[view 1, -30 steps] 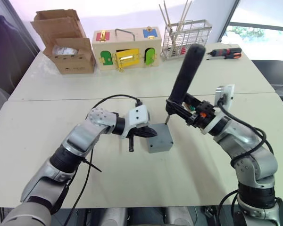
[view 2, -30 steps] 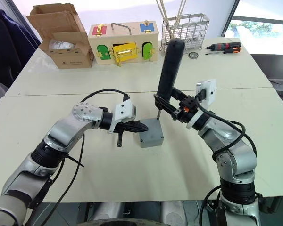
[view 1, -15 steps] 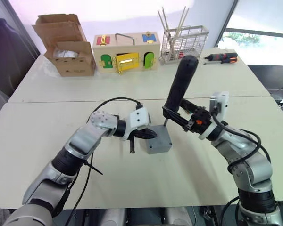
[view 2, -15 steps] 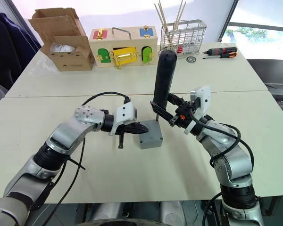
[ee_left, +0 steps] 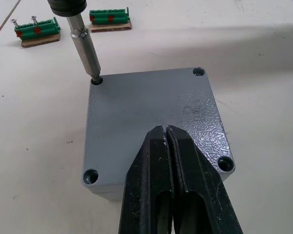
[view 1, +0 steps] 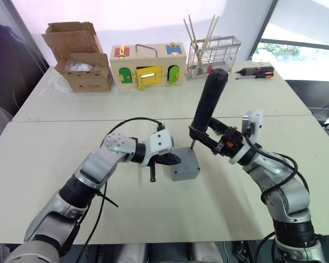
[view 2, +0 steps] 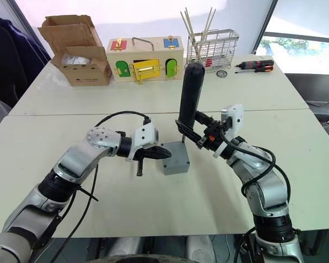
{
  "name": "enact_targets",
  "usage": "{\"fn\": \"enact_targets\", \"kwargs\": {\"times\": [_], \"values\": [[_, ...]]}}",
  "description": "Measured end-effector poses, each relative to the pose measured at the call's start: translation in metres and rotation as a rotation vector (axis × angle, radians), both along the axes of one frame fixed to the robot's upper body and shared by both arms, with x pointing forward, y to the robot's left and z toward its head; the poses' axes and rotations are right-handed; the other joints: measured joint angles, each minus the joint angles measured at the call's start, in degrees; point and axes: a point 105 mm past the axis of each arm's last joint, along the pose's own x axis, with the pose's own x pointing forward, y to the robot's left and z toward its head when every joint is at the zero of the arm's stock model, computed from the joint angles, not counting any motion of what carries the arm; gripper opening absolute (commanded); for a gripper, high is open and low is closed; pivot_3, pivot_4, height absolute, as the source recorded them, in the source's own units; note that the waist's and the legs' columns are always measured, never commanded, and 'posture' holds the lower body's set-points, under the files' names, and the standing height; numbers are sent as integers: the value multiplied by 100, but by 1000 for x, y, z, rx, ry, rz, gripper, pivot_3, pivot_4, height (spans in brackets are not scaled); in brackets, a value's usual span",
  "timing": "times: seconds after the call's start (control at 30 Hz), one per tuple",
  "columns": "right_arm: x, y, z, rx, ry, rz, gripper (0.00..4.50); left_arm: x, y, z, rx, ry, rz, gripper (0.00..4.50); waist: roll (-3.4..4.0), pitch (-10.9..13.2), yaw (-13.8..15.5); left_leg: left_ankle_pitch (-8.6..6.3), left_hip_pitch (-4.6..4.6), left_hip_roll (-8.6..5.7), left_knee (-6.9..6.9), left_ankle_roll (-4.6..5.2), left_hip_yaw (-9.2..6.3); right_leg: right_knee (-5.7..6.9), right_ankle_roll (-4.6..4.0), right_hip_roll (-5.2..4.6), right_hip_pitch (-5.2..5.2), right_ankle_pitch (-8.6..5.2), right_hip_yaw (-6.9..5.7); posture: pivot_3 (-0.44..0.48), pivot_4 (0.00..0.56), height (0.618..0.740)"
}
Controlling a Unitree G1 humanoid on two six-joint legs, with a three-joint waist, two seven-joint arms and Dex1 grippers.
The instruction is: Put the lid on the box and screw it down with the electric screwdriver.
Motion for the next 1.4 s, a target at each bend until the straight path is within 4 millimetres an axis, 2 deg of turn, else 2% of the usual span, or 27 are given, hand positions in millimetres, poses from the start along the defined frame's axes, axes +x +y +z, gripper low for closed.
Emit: {"fn": "enact_targets", "kwargs": {"times": [0.33, 1.4], "values": [[2, 6, -3, -25, -15, -3, 1845, -2, 1, -2, 2, 4, 0, 0, -4, -35, 11, -1, 0, 0, -1, 1, -4, -5, 0, -1, 3, 0, 0, 0, 150, 730], [8, 0, -6, 32, -9, -50, 1845, -2, 0, -3, 6, -8, -2, 0, -5, -41, 33, -1, 1, -2, -1, 1, -14, -18, 0, -3, 16, -1, -1, 0, 150, 730]]}}
